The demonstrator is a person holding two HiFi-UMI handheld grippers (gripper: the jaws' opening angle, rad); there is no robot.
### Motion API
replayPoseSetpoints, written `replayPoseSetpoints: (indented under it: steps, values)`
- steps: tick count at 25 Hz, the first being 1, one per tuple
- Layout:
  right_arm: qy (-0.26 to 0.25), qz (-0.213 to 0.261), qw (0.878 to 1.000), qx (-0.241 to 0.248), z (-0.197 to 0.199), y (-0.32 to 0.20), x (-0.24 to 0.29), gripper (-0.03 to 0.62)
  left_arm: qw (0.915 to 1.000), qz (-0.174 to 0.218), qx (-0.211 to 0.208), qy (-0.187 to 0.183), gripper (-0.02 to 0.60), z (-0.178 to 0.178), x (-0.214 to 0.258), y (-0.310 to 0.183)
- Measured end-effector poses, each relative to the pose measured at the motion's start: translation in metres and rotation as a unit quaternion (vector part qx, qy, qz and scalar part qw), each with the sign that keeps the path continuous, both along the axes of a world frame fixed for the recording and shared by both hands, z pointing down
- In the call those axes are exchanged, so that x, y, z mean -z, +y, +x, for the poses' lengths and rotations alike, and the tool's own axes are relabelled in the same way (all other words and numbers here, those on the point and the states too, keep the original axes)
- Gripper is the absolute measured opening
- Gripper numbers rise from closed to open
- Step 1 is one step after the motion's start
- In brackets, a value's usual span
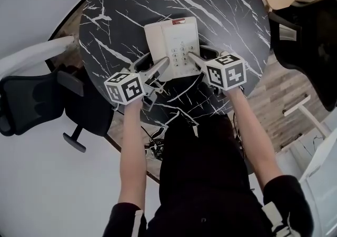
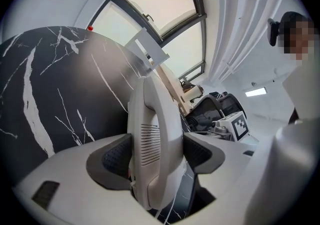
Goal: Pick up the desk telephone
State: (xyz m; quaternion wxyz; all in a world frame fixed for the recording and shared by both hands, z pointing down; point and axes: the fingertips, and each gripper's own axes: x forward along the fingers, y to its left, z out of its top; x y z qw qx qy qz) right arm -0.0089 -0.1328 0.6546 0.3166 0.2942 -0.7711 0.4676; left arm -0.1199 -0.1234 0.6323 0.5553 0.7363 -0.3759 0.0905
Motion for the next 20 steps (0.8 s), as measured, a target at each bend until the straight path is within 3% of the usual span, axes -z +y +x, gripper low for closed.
replayPoseSetpoints:
  steps: [7,20]
  values:
    - [-0.008,-0.006,1.000,-0.009,-0.005,0.012,0.013,0.176,0.9998,0.005,0.016,0.006,0.324,-0.008,0.013,0.010]
    - [-0.012,0.042,0.999,-0.017,-0.008,0.029,0.063,0.173,0.9987,0.045,0.022,0.007,0.324,-0.012,0.060,0.029]
